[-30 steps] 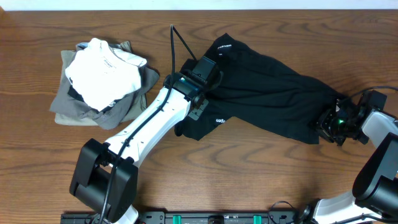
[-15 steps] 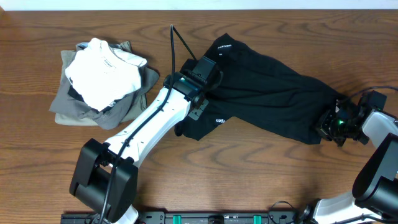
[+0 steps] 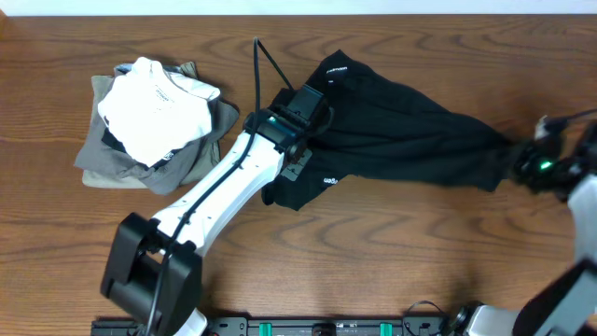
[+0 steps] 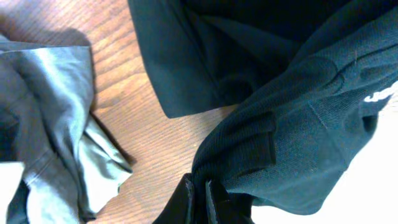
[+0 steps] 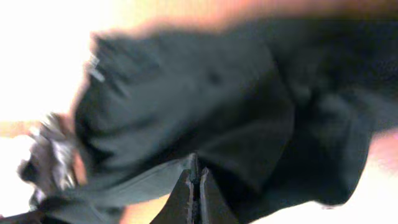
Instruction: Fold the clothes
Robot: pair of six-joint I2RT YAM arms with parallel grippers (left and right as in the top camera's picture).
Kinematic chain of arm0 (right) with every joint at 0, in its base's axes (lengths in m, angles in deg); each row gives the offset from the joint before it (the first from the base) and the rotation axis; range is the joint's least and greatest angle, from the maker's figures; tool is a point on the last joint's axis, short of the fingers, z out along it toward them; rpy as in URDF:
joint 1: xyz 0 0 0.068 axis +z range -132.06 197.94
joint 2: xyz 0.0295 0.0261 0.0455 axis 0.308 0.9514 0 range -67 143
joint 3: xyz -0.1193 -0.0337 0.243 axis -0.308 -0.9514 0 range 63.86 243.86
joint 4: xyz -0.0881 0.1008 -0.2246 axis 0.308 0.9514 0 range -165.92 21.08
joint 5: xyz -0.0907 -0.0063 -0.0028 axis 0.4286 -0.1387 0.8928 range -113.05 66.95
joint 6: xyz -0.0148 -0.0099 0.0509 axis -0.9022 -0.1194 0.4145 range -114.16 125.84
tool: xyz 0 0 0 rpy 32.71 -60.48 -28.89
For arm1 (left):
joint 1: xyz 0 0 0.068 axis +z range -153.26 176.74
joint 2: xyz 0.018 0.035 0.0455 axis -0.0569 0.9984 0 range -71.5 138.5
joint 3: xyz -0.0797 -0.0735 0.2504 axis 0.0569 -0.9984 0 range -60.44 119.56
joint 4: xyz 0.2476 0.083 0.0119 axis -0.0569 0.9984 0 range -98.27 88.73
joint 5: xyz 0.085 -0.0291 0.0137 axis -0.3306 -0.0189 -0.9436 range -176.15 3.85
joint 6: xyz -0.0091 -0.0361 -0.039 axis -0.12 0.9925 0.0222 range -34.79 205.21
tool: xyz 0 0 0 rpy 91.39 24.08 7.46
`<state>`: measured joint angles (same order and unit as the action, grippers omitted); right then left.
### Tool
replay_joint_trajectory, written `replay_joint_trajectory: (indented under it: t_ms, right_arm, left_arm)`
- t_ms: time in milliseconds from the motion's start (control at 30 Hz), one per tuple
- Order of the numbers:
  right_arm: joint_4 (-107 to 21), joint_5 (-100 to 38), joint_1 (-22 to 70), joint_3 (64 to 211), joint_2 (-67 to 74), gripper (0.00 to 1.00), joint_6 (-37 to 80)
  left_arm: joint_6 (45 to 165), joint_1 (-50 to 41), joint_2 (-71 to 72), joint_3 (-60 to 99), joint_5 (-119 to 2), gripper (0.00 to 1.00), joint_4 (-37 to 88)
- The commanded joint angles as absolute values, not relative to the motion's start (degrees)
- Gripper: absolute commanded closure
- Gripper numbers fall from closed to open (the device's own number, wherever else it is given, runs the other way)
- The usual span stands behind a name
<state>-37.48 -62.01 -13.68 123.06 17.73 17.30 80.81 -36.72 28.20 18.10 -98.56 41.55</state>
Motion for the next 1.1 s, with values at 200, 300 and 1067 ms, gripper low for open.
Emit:
replay_joint_trajectory:
  t_ms: [200,300,1067]
  right_arm:
    - [-27.2,-64.6,-20.7,148.7,9.3,0.99,24.1]
    - [-24.7,-63.3,-22.7,156.8,9.3,0.99,24.3]
    - [2.8,-53.3,-26.4,196.4,9.3,0.99,20.5]
  left_arm:
    - [83.6,-36.5,14.2,23.7,-98.6,0.94,43.1]
    - [82.4,-36.4,9.6,25.9,-97.6,0.94,44.3]
    - [68.2,-43.7,0.7,71.7,-100.5,0.94,58.8]
